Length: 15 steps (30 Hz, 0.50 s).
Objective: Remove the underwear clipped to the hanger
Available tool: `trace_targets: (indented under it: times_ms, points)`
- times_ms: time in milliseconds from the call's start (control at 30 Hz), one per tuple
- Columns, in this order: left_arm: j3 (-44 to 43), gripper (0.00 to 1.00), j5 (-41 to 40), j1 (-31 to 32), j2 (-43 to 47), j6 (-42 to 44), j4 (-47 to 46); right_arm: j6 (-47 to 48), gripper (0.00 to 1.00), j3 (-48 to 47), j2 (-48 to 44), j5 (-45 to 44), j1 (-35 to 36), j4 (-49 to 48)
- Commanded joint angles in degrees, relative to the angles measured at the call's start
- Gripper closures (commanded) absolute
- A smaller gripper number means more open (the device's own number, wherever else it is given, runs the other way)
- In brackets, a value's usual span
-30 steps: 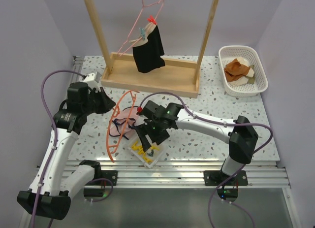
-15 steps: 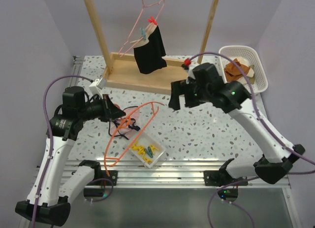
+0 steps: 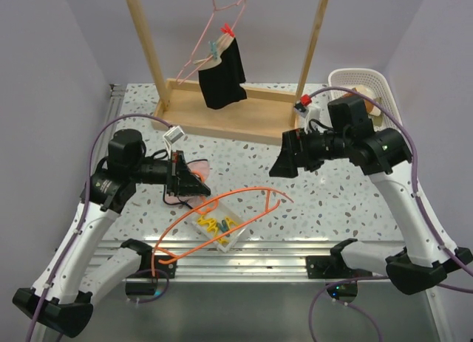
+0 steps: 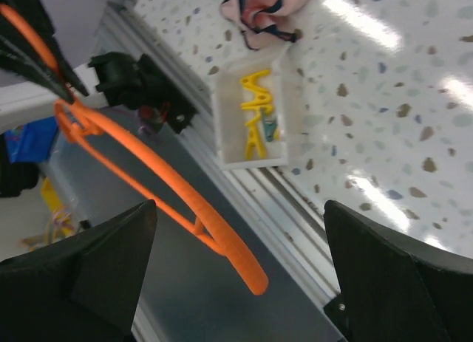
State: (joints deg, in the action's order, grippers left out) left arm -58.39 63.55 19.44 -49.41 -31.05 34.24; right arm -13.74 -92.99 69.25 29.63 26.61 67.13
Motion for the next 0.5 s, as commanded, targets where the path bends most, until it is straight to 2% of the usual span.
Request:
trace_targets:
  times_ms: [0, 100, 267, 467]
  points:
    - [-2.6, 1.00, 4.2, 0.9, -0.1, -1.9, -4.1, 0.6, 0.02, 4.9, -4.3, 19.2, 0.0, -0.7]
    - [-3.0, 1.00, 4.4, 0.9, 0.0, -2.0, -4.4, -0.4, 0.02, 9.0, -7.5, 23.3, 0.5, -1.4]
    - [-3.2, 1.00, 5.4, 1.4, -0.1, -3.3, -6.3, 0.6, 0.02, 15.5, -9.4, 21.0, 1.4, -0.4]
    - [-2.4, 1.00, 5.9, 2.4, -0.8, -4.5, -8.7, 0.0, 0.11, 16.7, -7.5, 25.8, 1.9, -4.6]
